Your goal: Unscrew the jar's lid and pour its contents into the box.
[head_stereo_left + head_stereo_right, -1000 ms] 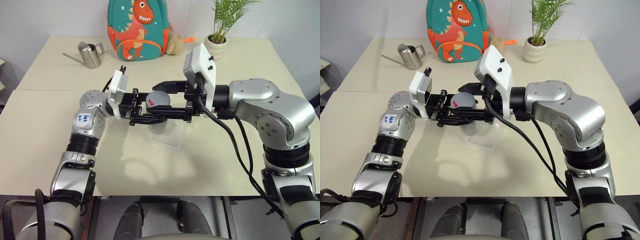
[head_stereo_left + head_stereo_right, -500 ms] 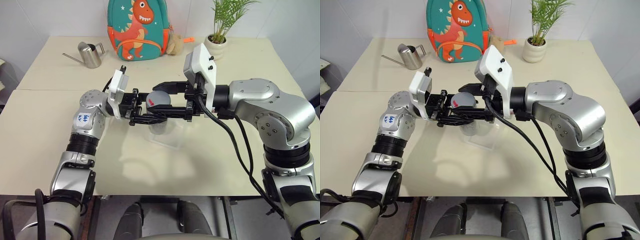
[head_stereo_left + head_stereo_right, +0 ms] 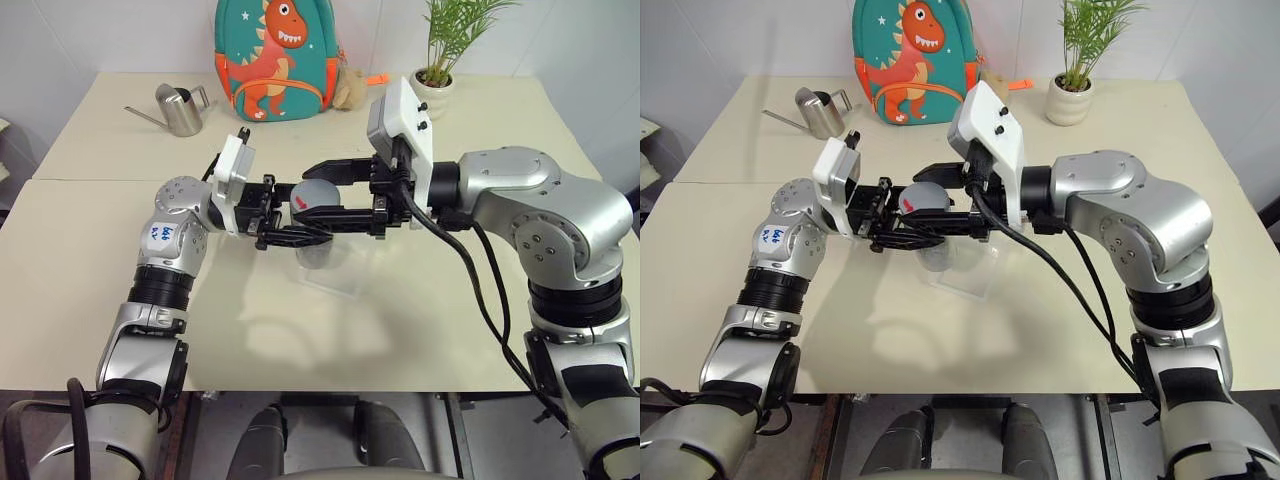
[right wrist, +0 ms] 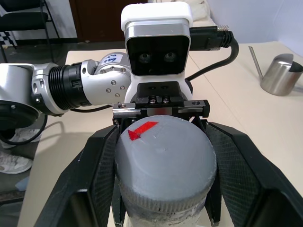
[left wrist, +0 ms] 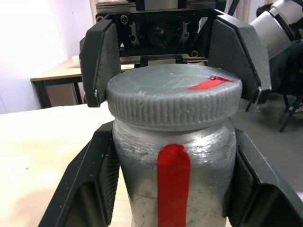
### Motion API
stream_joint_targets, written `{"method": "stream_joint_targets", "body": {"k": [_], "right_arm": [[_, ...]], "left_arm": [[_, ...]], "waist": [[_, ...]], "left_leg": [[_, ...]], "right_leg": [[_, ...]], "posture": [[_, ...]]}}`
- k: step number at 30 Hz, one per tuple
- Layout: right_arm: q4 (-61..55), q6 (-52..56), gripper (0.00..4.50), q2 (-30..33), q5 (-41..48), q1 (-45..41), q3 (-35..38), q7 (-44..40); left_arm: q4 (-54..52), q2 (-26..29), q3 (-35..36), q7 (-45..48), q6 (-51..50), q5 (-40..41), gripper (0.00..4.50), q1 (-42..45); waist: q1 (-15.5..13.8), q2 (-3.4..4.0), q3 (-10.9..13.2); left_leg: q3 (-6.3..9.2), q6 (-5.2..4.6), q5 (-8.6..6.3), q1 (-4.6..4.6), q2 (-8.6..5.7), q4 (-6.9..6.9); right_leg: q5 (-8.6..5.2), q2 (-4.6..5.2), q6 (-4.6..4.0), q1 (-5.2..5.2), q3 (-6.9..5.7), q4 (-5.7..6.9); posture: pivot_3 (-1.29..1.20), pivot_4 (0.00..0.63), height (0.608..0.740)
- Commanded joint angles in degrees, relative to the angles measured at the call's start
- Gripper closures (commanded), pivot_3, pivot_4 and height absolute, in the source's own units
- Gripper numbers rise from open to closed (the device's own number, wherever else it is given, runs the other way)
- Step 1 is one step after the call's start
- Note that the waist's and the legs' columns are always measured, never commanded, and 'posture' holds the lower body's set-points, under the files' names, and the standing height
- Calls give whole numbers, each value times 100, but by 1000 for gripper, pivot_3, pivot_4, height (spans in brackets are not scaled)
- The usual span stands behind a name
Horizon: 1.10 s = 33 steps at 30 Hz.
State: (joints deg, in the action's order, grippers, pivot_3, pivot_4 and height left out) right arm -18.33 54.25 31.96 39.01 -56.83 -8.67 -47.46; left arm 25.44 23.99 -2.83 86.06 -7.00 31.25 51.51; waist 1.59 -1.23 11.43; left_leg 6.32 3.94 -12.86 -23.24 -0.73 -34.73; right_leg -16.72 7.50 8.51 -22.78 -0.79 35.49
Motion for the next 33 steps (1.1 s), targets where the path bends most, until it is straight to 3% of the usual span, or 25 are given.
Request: {"method": "stream_joint_targets", "body": {"k": [1, 20, 27, 33], "right_arm": [[109, -441, 1859, 200, -239, -413, 524, 77], [697, -870, 1859, 415, -719, -692, 608, -54], [728, -448, 1859, 1009, -1119, 336, 948, 578], [407, -64, 1859, 1171, -1372, 1979, 1589, 1377]], "left_arm": [[-183, 53, -163, 542, -27, -70, 2080, -195], [-32, 43, -104, 427, 202, -80, 2080, -75], [316, 421, 421, 99, 413, -89, 2080, 365], [388, 896, 834, -102, 344, -131, 2080, 284]], "waist": [[-4, 0, 0], [-6, 3, 3], [-17, 2, 3], [-17, 3, 3]], "left_leg": [[0, 0, 0, 0, 0, 0], [-8, -2, -1, 0, 0, 3], [-9, -3, -2, 0, -1, 0], [-14, -12, -7, -3, -1, 5]], "right_leg": [[0, -1, 0, 0, 0, 0], [1, 0, 1, 0, 6, -6], [1, 1, 2, 0, 6, -6], [-1, 2, 4, -1, 8, -15]], "posture": [[0, 150, 740], [0, 150, 740], [0, 150, 740], [0, 150, 740]]}}
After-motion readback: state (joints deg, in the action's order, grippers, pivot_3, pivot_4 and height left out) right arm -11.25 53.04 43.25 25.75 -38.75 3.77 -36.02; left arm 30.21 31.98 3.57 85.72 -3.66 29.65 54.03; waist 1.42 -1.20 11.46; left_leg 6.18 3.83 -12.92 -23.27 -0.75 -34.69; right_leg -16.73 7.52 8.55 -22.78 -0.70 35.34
